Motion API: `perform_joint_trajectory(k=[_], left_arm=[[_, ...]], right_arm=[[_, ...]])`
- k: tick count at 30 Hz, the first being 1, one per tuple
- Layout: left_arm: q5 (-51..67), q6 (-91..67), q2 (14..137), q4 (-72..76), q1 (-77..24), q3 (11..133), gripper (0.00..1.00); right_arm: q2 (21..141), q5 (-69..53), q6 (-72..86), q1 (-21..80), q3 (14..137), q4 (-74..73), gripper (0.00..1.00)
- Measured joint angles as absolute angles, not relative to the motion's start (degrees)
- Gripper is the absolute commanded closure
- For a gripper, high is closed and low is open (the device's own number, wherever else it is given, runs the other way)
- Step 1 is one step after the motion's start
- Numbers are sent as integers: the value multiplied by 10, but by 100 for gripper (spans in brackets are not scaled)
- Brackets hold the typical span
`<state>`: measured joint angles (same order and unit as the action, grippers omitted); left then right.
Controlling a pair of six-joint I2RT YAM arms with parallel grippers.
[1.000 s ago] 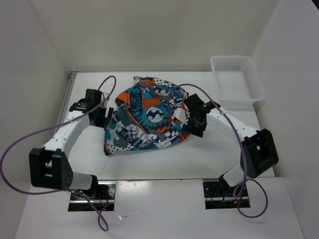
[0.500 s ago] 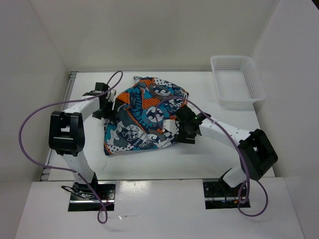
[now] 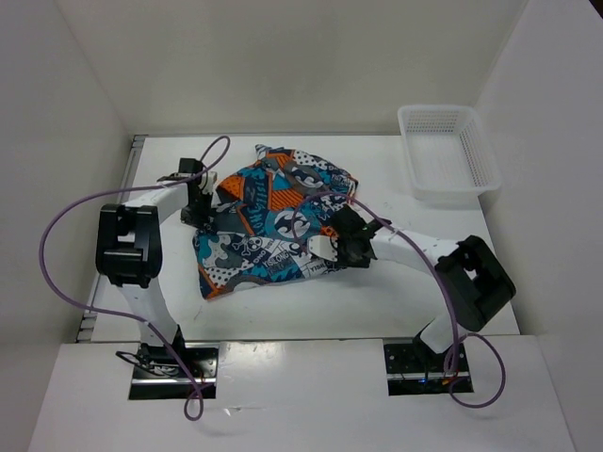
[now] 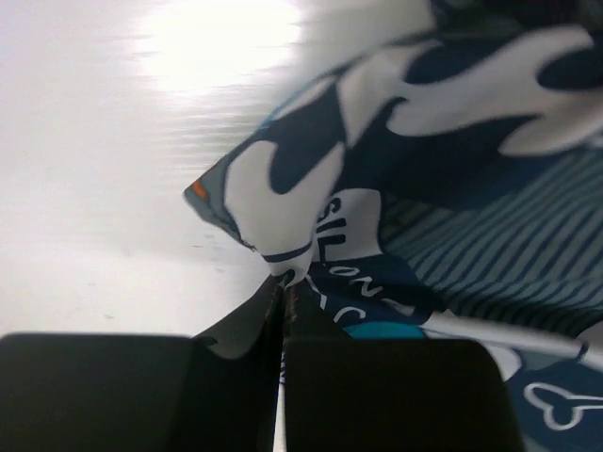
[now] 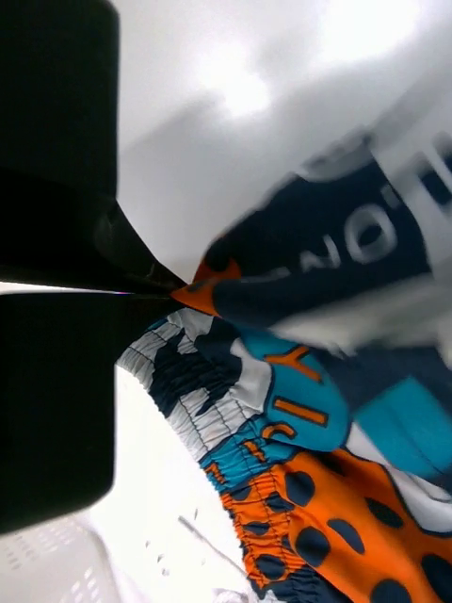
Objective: Fold and stack the shorts
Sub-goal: Flatten the shorts out
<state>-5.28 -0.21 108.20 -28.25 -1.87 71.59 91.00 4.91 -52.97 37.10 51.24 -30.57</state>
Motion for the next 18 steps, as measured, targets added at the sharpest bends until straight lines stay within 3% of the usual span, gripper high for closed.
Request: perform_joint_trajectory(k=[5, 7, 8, 11, 12, 14, 18], left_arm=[[-50, -5, 1088, -295, 30, 765, 97], [-44, -6, 1088, -296, 36, 787, 89], [-44, -4, 1088, -295, 34, 794, 82], [-53, -1, 1088, -288, 17, 797, 49], [-53, -1, 1088, -287, 8, 795, 36], [-55, -3, 1085, -287, -8, 788, 21], [-68, -1, 1032, -292, -27, 750, 18]], right_arm=[[833, -4, -548, 381, 507, -366, 100], [797, -14, -552, 398, 495, -364, 85], [784, -15, -548, 408, 489, -366, 55], [784, -14, -529, 423, 483, -389, 31], [792, -15, -519, 423, 485, -393, 12], [805, -22, -497, 424, 496, -404, 3], [811, -33, -453, 424, 551, -417, 5]])
